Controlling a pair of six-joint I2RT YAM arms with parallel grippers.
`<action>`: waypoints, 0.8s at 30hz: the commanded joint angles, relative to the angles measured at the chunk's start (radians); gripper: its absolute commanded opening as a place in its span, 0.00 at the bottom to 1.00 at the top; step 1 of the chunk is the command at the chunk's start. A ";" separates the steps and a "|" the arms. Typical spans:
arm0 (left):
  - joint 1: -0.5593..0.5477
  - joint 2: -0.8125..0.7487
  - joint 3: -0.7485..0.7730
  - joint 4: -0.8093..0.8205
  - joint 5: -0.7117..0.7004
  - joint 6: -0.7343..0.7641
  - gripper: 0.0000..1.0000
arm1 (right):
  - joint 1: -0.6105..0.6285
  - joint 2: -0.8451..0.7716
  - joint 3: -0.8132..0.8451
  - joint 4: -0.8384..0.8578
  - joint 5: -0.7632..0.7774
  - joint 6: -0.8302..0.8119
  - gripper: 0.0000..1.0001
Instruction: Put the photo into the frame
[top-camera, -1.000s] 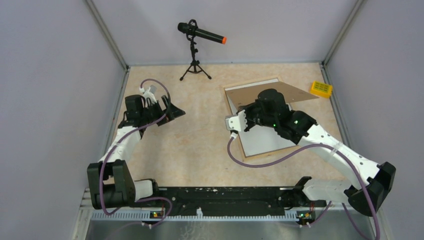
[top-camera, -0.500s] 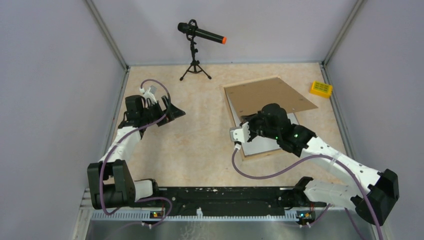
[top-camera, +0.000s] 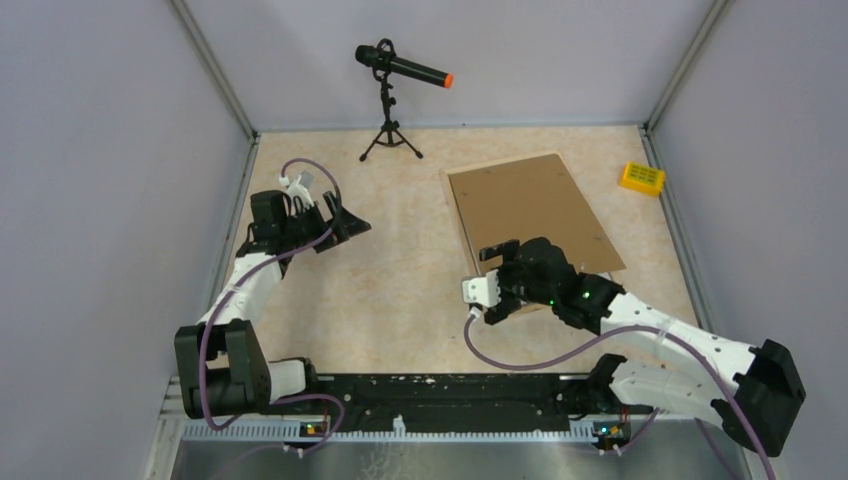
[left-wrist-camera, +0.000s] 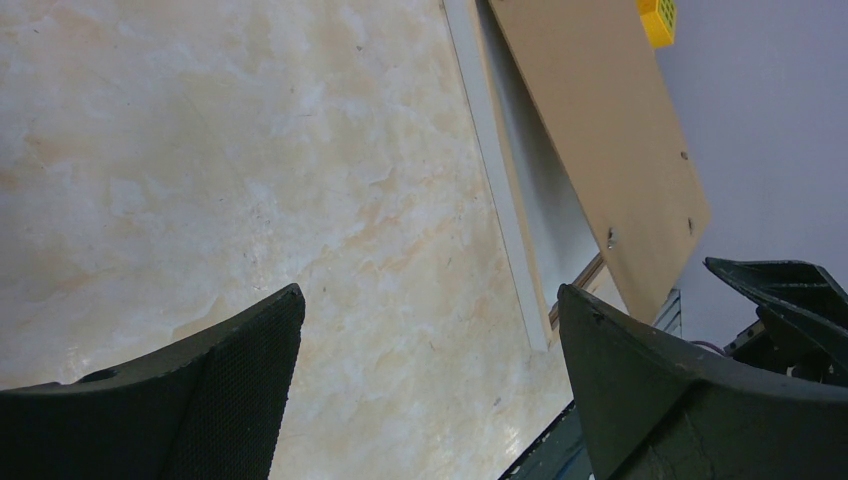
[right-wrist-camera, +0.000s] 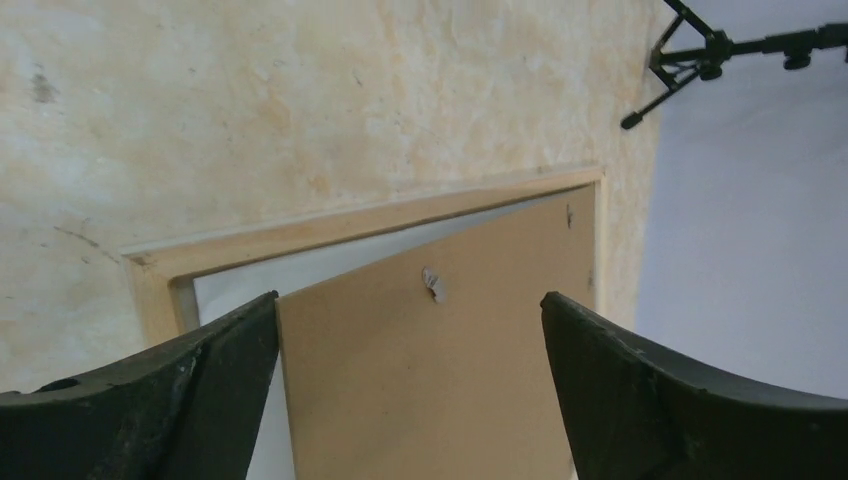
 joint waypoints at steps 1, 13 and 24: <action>-0.002 0.001 -0.008 0.037 0.023 0.006 0.99 | 0.069 -0.056 0.008 0.018 -0.023 0.174 0.99; -0.001 0.030 -0.009 0.050 0.034 -0.006 0.99 | 0.091 -0.093 -0.044 0.232 0.142 0.861 0.99; -0.009 0.064 -0.020 0.056 0.063 -0.007 0.99 | -0.246 0.109 0.024 -0.066 0.355 1.786 0.99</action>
